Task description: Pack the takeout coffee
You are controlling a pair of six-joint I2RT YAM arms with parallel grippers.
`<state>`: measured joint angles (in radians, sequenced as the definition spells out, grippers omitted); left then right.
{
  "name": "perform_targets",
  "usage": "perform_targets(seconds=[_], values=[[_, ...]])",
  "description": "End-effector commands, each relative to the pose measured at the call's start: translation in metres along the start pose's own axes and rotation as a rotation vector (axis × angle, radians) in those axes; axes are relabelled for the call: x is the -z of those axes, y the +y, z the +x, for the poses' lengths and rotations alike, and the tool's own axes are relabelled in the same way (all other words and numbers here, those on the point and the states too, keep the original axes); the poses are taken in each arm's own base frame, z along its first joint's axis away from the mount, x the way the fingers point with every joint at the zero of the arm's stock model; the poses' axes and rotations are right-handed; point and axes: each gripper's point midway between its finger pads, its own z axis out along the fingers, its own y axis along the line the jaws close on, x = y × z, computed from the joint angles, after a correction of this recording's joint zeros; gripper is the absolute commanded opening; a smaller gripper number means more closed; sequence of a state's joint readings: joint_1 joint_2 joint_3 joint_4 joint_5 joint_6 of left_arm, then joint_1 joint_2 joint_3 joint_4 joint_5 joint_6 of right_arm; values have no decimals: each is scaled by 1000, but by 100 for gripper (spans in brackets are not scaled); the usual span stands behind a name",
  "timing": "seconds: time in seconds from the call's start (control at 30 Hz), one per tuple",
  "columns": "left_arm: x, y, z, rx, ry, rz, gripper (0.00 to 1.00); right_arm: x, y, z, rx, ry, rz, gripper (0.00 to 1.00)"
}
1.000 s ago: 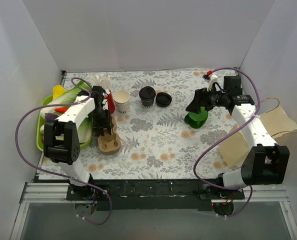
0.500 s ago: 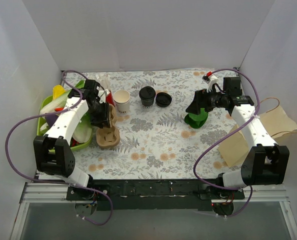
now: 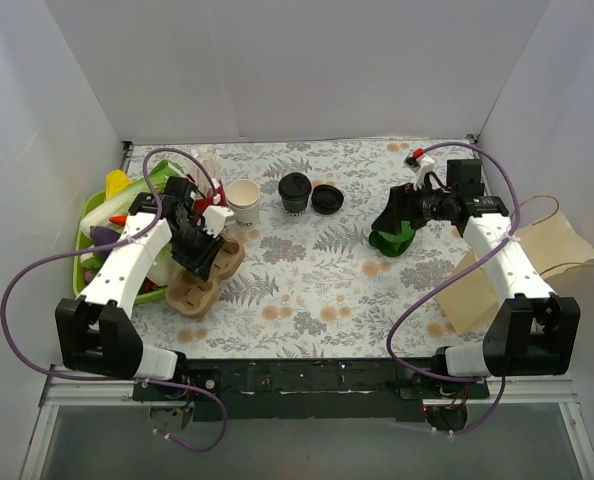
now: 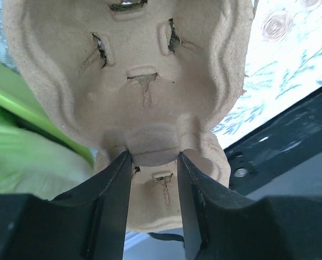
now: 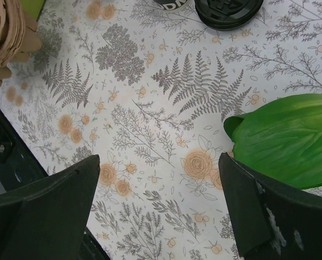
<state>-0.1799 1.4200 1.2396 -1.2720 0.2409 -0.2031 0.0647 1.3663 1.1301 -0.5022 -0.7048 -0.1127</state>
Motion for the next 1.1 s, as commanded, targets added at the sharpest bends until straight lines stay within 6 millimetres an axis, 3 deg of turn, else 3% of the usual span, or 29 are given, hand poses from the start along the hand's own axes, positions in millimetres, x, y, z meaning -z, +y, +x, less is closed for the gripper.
perform_targets(seconds=[0.0, 0.03, 0.07, 0.1, 0.13, 0.17, 0.2, 0.23, 0.27, 0.33, 0.47, 0.53, 0.57, 0.6, 0.63, 0.73, 0.83, 1.07], values=[[29, 2, -32, -279, -147, -72, 0, 3, 6, 1, 3, -14, -24, 98], [37, -16, -41, -257, -156, -10, 0, 3, 7, 0, -3, -12, -32, 98], [37, -26, -54, -102, -165, 44, 0, 2, 7, -1, -3, -11, -36, 98], [36, -23, -56, -81, -168, 26, 0, 3, 8, -4, 2, -18, -36, 98], [6, -23, -33, -95, -88, 14, 0, 2, 7, -4, 2, -16, -34, 98], [1, -31, -19, -135, -31, 35, 0, 2, 6, -4, 1, -16, -34, 98], [3, -63, -22, -129, -26, 217, 0, 1, 7, -4, -1, -11, -36, 98], [14, -66, -25, -91, -39, 247, 0, 3, 6, -7, 11, -17, -31, 98], [4, -54, -21, -84, -33, 181, 0, 4, 7, -7, 15, -18, -29, 98], [-7, -39, -2, -235, -13, 20, 0, 3, 7, -5, 11, -14, -31, 98], [15, -44, -30, -155, -89, 29, 0, 2, 7, -1, -6, -10, -36, 98], [15, -41, -44, -79, -125, 4, 0, 1, 7, -1, -11, -16, -41, 98], [18, -37, -52, -63, -150, -21, 7, 0, 7, 0, -16, -16, -41, 98], [19, -35, -57, -47, -173, -38, 27, 0, 7, 1, -20, -15, -41, 98], [22, -30, -71, -19, -243, -72, 31, 0, 7, -1, -18, -18, -40, 98], [17, -13, -83, -11, -304, -158, 48, 0, 6, -1, -16, -15, -38, 98], [0, -11, -91, -38, -304, -140, 54, 1, 7, -3, -6, -19, -32, 98], [-28, -2, -117, -4, -310, -120, 56, 5, 7, -4, 3, -25, -20, 98]])
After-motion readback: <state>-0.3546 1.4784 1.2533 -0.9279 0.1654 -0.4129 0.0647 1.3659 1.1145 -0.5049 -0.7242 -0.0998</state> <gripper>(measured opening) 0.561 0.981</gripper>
